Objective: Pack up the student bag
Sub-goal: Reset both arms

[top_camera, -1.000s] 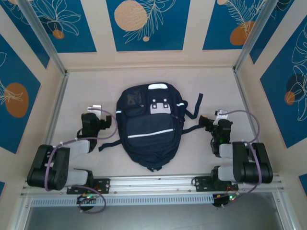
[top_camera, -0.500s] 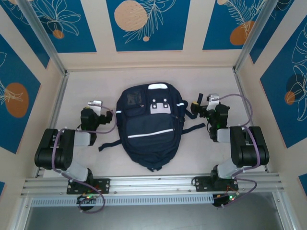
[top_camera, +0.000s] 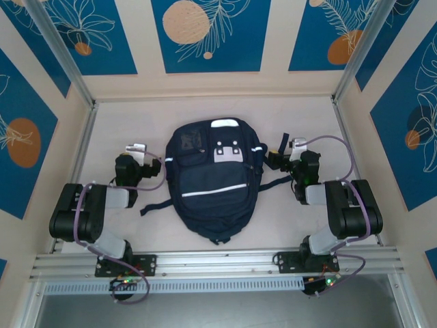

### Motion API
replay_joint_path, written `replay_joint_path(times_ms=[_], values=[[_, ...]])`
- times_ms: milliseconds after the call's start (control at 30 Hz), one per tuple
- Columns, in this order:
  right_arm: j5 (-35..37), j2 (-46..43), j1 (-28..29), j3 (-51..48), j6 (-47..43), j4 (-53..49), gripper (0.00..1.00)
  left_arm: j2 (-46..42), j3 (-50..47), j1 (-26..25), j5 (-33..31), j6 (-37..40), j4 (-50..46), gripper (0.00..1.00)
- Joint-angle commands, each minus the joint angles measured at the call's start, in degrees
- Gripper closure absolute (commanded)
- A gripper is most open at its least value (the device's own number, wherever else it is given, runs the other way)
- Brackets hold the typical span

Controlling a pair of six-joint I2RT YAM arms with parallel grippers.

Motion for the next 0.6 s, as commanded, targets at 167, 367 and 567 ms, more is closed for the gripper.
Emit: replay_joint_path(times_ms=[167, 367, 567], values=[[0.8, -0.3, -0.4, -0.4, -1.0, 0.3, 0.01, -0.4, 0.2, 0.3, 1.5, -0.6, 0.0, 0.0], [0.7, -0.4, -0.4, -0.3, -1.0, 0.3, 0.01, -0.6, 0.0, 0.3, 1.4, -0.5, 0.3, 0.0], [0.7, -0.4, -0.5, -0.3, -1.0, 0.3, 0.01, -0.6, 0.0, 0.2, 1.3, -0.5, 0.4, 0.0]])
